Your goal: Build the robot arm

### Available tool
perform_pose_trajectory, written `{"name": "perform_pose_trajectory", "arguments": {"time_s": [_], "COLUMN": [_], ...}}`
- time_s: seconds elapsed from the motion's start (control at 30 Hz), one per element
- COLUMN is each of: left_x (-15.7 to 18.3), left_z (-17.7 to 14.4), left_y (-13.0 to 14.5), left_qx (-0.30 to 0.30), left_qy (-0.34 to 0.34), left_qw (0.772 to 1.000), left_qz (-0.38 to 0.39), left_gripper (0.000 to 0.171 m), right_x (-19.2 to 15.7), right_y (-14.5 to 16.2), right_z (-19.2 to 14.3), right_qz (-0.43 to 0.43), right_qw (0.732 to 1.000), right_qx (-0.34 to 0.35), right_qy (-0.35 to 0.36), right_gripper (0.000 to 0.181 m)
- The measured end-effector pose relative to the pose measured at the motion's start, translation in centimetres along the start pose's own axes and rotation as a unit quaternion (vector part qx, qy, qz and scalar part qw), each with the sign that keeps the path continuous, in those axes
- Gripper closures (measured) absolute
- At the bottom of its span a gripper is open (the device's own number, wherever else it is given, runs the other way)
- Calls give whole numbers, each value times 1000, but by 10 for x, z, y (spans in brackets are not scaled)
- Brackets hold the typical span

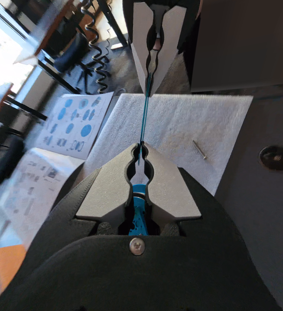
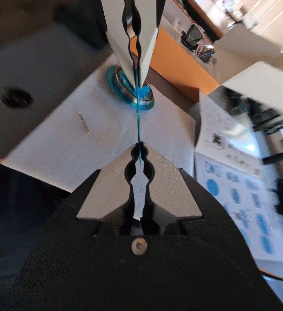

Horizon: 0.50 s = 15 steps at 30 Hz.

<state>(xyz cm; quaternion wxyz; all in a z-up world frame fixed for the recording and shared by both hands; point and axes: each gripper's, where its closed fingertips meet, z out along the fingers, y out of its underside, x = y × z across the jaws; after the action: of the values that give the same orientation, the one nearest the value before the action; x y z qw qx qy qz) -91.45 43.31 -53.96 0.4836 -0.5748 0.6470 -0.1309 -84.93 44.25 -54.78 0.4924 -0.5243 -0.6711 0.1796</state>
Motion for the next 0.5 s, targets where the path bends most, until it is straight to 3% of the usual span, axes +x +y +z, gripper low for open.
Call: {"name": "perform_pose_trajectory", "arguments": {"time_s": [0.07, 0.13, 0.3, 0.5], "left_x": [-14, -27, -26, -11], "left_z": [-3, -3, -5, -14], "left_y": [-10, -15, -14, -7], "left_qx": [10, 16, 8, 24], "left_qy": [59, 121, 282, 325], "left_qw": [994, 976, 884, 839], "left_qz": [-88, -180, -372, -436], "left_gripper": [171, 171, 171, 171], "right_x": [18, 34, 32, 16], "right_y": [-11, -19, -15, -21], "right_z": [-9, -14, -8, -1], "right_qz": [104, 212, 394, 478], "right_qw": [992, 967, 875, 813], "right_qx": [21, 25, 1, 35], "right_qy": [-69, -139, -281, -331], "right_gripper": [181, 181, 181, 181]}}
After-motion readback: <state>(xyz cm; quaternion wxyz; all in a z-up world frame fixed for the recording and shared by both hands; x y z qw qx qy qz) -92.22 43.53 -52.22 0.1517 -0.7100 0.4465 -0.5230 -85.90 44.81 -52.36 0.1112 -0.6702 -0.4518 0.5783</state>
